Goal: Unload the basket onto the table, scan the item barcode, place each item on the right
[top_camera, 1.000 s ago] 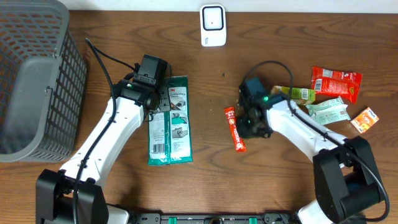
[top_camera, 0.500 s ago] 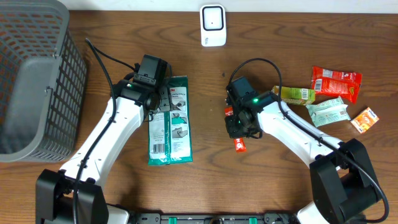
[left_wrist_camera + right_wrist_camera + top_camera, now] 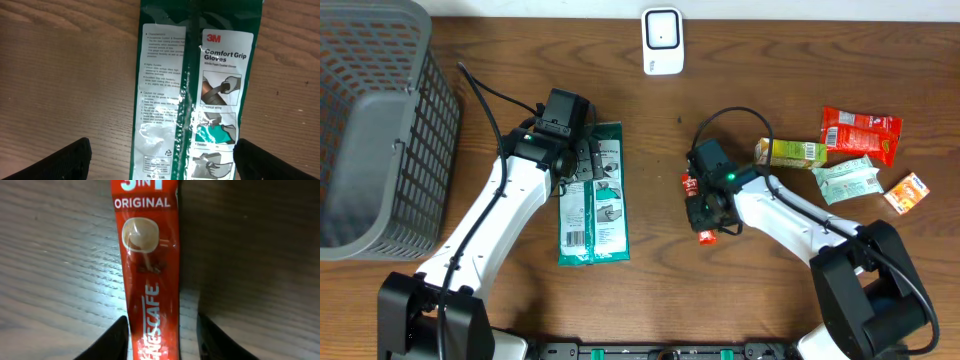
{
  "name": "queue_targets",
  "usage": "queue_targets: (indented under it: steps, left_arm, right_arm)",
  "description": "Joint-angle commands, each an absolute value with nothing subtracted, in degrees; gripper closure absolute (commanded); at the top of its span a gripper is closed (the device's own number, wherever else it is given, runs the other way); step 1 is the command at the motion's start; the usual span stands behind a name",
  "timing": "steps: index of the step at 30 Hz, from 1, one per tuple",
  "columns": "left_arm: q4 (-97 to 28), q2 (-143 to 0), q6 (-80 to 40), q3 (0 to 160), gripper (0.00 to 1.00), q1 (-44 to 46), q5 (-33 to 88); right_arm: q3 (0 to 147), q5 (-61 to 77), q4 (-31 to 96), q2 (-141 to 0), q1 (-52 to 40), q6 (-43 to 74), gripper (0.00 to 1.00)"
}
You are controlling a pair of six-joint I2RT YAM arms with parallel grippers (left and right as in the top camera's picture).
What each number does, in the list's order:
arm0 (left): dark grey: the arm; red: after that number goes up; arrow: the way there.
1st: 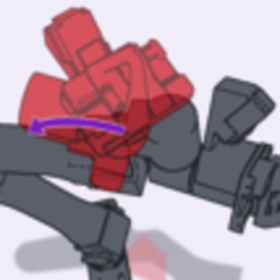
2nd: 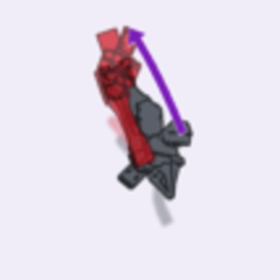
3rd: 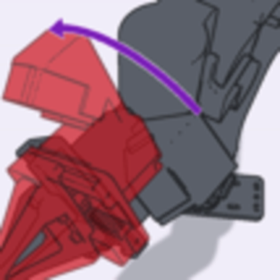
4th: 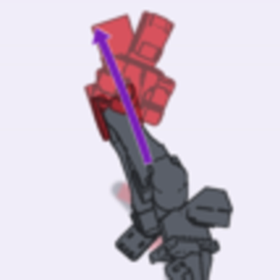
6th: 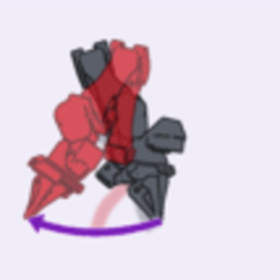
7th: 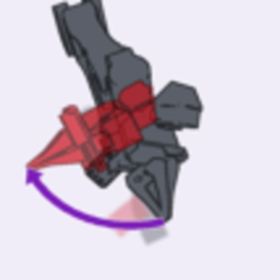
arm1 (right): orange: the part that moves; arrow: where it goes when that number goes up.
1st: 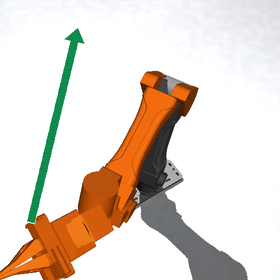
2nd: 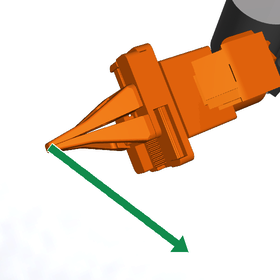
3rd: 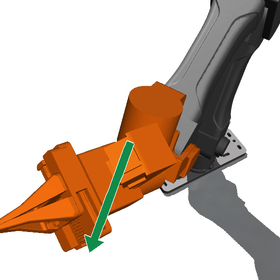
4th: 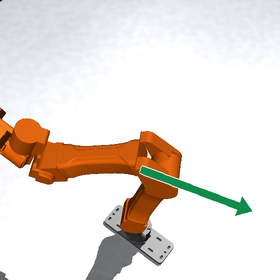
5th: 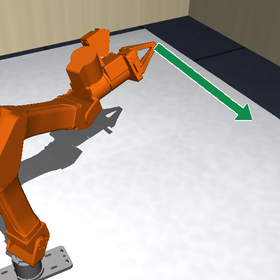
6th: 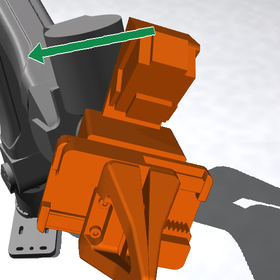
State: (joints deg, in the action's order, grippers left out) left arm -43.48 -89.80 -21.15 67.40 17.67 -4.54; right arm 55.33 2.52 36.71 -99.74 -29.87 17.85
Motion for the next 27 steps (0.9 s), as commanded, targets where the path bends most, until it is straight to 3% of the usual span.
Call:
queue_targets:
  steps: [1,5,9,16,17,21,27]
  left_arm:
    - [-43.66,-90.26,-21.23,67.7,0.08,17.43,-5.21]
    - [-43.64,-90.26,-21.23,67.7,0.08,17.43,-5.21]
    - [-43.66,-90.26,-21.26,67.7,0.08,17.43,-5.21]
    - [-43.66,-90.26,-21.26,67.7,0.08,17.43,-5.21]
    - [-43.66,-90.26,-21.26,67.7,0.08,17.43,-5.21]
    - [-43.66,-90.26,-21.26,67.7,0.08,17.43,-5.21]
    - [-43.66,-90.26,-21.26,67.7,0.07,17.43,-5.21]
  right_arm:
    - [54.11,1.74,35.51,-100.16,-30.11,18.37,0.67]
    - [54.11,0.01,35.55,-100.16,-30.11,18.37,0.77]
    - [54.11,-2.31,35.38,-100.16,-30.11,17.5,0.69]
    - [53.3,-3.44,34.06,-101.6,-32.25,17.45,0.65]
    - [53.3,-3.62,33.8,-102.19,-32.95,17.15,0.66]
    - [53.52,-4.47,33.82,-102.54,-34.28,17.06,0.94]
    - [55.18,-4.49,36.32,-101.82,-34.17,17.04,0.96]
